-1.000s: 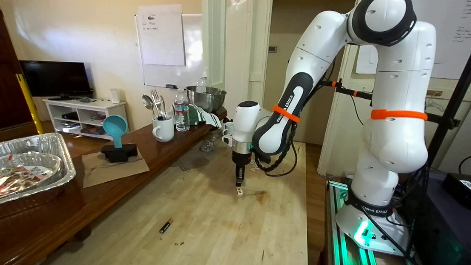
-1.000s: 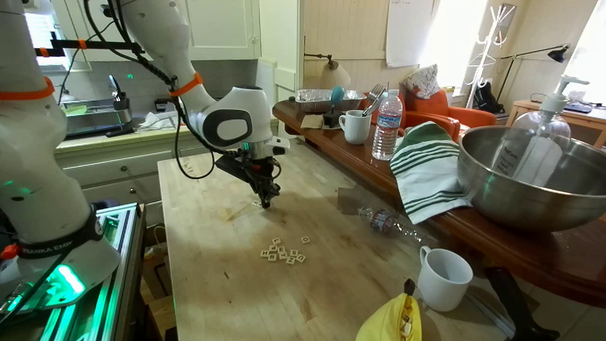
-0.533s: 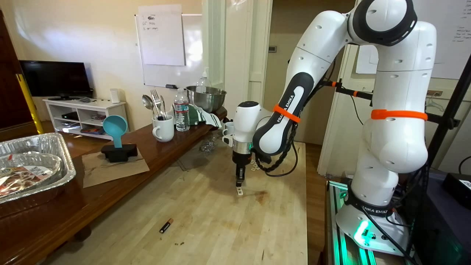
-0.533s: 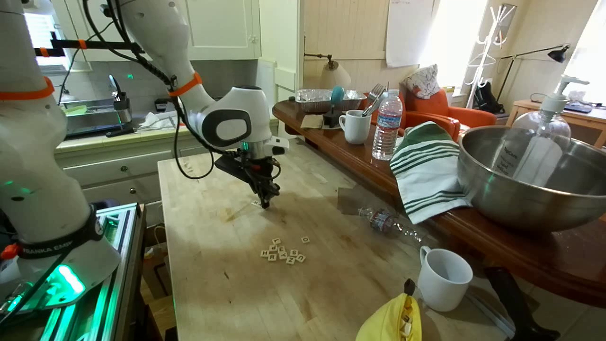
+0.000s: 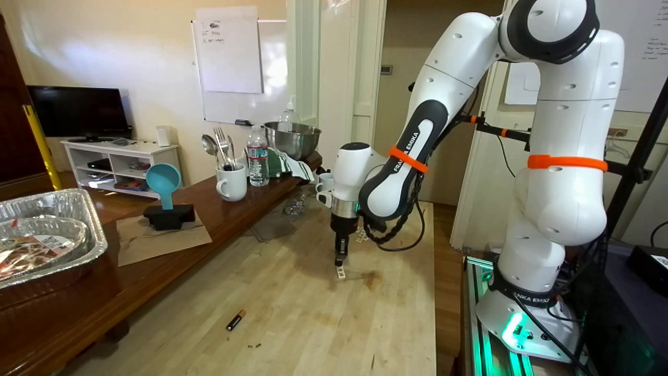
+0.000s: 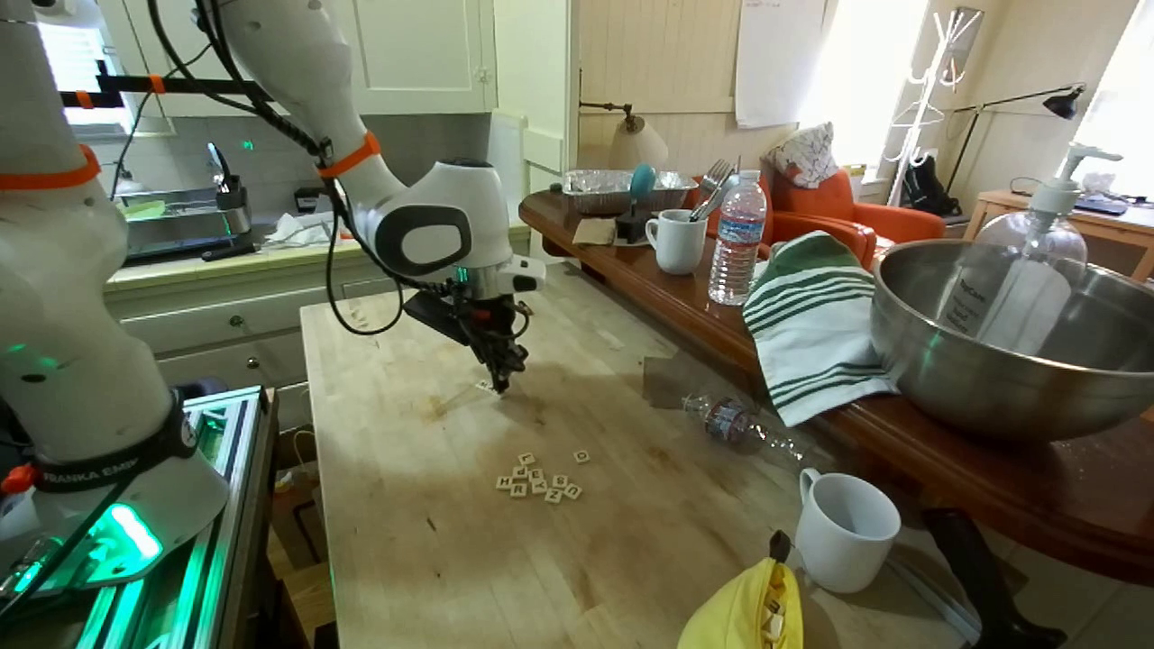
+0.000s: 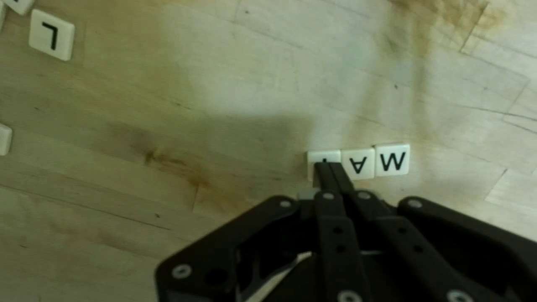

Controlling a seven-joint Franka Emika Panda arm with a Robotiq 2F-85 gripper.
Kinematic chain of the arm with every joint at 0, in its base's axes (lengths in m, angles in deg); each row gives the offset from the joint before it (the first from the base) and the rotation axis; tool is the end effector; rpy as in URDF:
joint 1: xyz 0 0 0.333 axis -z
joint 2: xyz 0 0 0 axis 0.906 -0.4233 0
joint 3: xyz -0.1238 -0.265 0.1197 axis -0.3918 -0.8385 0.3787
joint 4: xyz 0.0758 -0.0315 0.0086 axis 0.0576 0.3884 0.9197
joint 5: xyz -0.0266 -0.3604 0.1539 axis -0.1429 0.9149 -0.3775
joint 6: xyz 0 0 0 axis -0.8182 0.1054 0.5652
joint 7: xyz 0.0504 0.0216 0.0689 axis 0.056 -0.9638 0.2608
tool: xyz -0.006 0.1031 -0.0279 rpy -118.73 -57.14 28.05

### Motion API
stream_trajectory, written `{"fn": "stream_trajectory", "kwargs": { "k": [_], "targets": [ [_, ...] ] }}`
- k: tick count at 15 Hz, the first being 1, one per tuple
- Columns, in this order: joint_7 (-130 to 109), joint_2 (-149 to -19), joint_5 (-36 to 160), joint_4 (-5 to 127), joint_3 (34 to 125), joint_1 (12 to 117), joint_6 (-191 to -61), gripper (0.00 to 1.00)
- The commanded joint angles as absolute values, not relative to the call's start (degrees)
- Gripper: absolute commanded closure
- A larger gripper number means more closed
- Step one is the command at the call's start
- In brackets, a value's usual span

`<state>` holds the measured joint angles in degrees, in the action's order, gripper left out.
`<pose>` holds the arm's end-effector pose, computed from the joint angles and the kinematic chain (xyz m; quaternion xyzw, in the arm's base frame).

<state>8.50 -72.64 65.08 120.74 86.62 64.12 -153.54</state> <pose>0.4314 0.0353 0.2213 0.9764 0.2102 0.0453 0.0202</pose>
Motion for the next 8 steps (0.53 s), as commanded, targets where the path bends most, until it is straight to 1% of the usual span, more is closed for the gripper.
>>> {"fn": "stream_trajectory", "kwargs": {
  "k": [1, 6, 7, 8],
  "targets": [
    [11.10, -70.74, 61.33, 122.59, 87.65, 64.26, -155.79, 1.00],
    [13.95, -69.00, 57.72, 122.69, 88.43, 64.08, -153.53, 1.00],
    [14.34, -68.54, 57.32, 122.76, 88.46, 64.04, -153.01, 0.74],
    [15.05, -68.04, 56.59, 122.88, 88.54, 63.99, -152.54, 0.73]
  ]
}}
